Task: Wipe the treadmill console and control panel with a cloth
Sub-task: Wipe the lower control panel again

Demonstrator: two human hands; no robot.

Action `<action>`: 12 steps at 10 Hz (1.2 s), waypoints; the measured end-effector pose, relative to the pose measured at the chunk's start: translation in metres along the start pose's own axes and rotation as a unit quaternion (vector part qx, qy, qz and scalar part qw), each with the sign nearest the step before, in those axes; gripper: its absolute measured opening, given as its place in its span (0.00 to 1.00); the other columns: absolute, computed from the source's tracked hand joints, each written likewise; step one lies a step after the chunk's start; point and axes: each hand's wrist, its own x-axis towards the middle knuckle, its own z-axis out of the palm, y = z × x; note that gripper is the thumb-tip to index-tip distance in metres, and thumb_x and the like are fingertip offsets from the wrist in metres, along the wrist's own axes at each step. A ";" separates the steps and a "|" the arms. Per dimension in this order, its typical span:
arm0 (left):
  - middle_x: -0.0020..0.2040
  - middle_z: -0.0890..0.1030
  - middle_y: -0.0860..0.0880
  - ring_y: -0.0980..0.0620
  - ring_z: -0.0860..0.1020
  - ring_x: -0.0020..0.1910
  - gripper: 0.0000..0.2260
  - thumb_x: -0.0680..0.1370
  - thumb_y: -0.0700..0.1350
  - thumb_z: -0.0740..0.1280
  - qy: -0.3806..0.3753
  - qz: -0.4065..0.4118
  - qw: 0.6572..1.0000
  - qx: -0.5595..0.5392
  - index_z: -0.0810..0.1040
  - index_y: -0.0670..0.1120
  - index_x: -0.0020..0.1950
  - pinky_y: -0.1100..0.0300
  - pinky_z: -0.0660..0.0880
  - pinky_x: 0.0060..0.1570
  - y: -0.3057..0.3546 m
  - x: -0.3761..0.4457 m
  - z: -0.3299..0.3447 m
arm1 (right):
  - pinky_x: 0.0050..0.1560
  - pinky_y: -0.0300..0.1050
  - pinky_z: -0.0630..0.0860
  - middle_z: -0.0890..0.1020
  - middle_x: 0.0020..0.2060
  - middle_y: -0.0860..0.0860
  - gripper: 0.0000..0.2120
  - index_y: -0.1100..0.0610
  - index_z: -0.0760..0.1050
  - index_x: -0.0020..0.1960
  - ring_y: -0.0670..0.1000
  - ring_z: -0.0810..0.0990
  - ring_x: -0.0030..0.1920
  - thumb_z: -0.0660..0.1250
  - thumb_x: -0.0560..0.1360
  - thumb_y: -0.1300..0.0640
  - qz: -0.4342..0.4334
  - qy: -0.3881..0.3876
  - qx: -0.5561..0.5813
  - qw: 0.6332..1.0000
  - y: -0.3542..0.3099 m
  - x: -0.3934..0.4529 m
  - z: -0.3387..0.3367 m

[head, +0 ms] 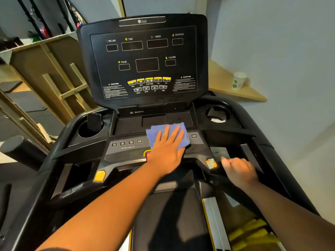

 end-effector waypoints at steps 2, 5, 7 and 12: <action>0.86 0.47 0.51 0.44 0.41 0.84 0.29 0.85 0.58 0.49 -0.023 0.185 0.981 0.057 0.48 0.52 0.86 0.45 0.37 0.80 0.032 -0.008 0.018 | 0.36 0.52 0.73 0.71 0.25 0.54 0.35 0.50 0.70 0.33 0.53 0.71 0.28 0.31 0.70 0.32 -0.025 0.077 -0.047 0.996 -0.011 -0.005 -0.006; 0.86 0.45 0.53 0.45 0.41 0.85 0.29 0.86 0.58 0.48 0.007 0.025 1.000 0.012 0.47 0.53 0.86 0.40 0.44 0.82 0.002 0.002 0.007 | 0.38 0.51 0.72 0.74 0.28 0.56 0.28 0.50 0.72 0.34 0.54 0.74 0.32 0.43 0.80 0.38 0.000 0.054 -0.075 0.996 -0.006 -0.002 -0.003; 0.86 0.49 0.50 0.42 0.43 0.84 0.29 0.86 0.58 0.51 -0.009 0.194 0.979 0.067 0.49 0.53 0.86 0.44 0.38 0.80 0.038 0.004 0.026 | 0.39 0.53 0.74 0.74 0.28 0.57 0.36 0.51 0.72 0.35 0.55 0.75 0.32 0.32 0.73 0.33 -0.015 0.054 -0.074 0.996 -0.005 -0.003 -0.004; 0.86 0.48 0.49 0.38 0.44 0.84 0.35 0.79 0.60 0.38 0.039 -0.061 0.997 0.010 0.49 0.52 0.86 0.37 0.44 0.81 -0.003 0.003 0.008 | 0.46 0.48 0.74 0.77 0.29 0.48 0.29 0.54 0.75 0.34 0.46 0.77 0.36 0.47 0.82 0.40 -0.012 0.047 -0.008 0.999 0.003 0.000 0.007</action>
